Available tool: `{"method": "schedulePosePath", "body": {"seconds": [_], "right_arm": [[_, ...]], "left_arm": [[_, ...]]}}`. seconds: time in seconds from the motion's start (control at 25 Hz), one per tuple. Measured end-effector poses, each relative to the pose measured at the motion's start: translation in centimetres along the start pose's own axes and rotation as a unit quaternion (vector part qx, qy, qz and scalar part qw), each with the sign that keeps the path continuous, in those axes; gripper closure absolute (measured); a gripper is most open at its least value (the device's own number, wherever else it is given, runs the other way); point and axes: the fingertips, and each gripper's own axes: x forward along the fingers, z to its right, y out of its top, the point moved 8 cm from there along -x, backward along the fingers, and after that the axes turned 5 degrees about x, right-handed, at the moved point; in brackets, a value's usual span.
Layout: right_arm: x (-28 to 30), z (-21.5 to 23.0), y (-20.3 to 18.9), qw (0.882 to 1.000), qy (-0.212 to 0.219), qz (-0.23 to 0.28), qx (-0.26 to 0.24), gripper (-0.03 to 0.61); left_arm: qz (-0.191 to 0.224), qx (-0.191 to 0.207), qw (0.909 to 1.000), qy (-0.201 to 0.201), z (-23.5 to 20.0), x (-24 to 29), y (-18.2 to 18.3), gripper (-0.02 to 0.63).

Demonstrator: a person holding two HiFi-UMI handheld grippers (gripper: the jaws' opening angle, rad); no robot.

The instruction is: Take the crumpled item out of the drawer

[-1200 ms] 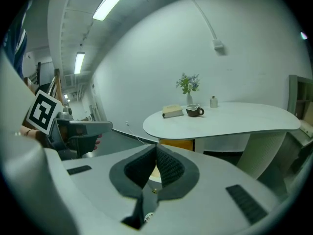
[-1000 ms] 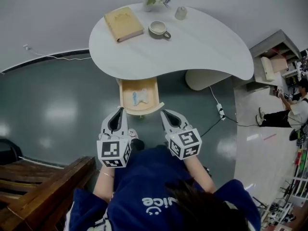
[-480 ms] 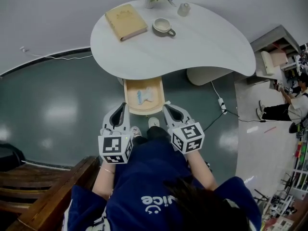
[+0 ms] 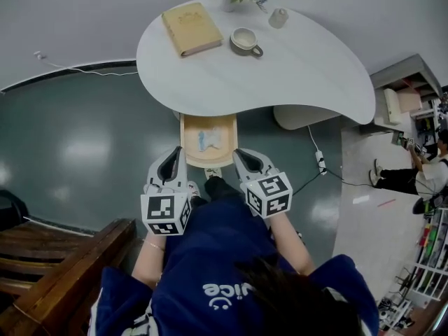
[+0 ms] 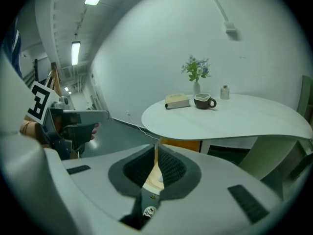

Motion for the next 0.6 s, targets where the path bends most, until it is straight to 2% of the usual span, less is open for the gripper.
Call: {"method": "schedulePosePath", "body": {"seconds": [0.12,0.36,0.6], "right_arm": [[1.0,0.6,0.3,0.999,0.026,-0.026,-0.022,0.488],[3.2,2.1,1.2,0.994,0.066,-0.066,-0.049,0.451],[6.2,2.8,1.0,0.980,0.120,-0.123,-0.096,0.399]], "left_arm": [[0.001,-0.007,0.9998,0.017,0.1,0.3,0.2,0.609],[0.001,-0.013,0.9984,0.054,0.3,0.8,0.9,0.609],[0.006,-0.029,0.9948,0.097,0.2,0.2,1.3,0.609]]}}
